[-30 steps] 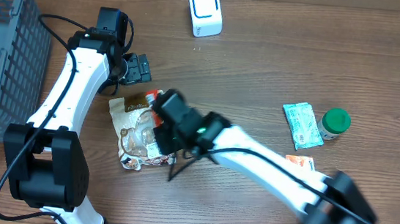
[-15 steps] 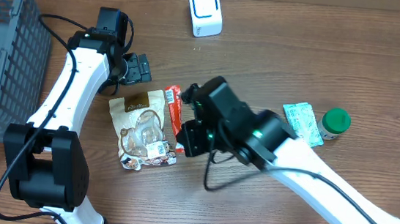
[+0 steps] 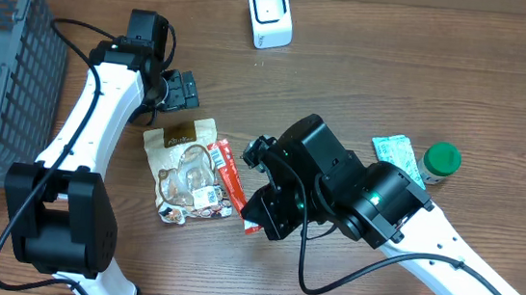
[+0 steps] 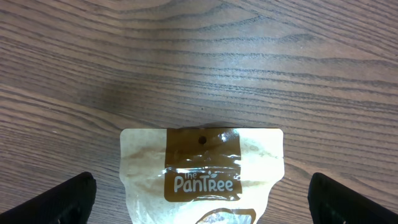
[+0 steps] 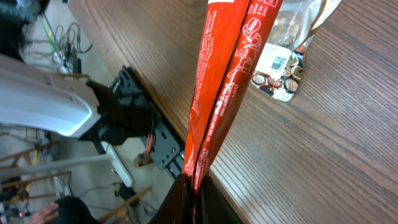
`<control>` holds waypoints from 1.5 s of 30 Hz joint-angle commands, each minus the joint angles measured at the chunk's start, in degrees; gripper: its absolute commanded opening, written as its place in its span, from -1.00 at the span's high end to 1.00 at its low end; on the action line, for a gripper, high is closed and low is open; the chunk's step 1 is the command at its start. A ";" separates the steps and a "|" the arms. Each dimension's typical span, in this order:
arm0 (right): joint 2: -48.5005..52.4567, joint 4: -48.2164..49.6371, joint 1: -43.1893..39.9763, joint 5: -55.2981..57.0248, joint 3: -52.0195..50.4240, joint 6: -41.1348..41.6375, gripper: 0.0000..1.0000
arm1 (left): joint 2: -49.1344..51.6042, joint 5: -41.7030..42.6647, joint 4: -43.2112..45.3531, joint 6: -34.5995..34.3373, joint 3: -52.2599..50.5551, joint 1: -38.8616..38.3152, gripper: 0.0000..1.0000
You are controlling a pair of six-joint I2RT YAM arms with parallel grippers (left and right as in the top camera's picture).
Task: Scan the item barcode
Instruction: 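Pull the red sticks out and lift them with the right gripper, then hold the red sticks in front of the scanner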
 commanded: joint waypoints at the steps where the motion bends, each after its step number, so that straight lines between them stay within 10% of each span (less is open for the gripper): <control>1: -0.33 -0.79 -0.13 -0.59 0.02 -3.28 0.93 | -0.66 -0.35 0.11 1.09 0.63 -0.09 -0.99; 31: 1.99 -0.98 -8.11 22.36 1.60 -1.70 0.93 | -0.66 -0.35 0.09 1.09 0.63 -0.09 -0.99; 45: 34.49 -13.09 -19.76 33.77 42.84 -9.73 0.93 | -0.66 -0.35 0.11 1.09 0.63 -0.09 -1.00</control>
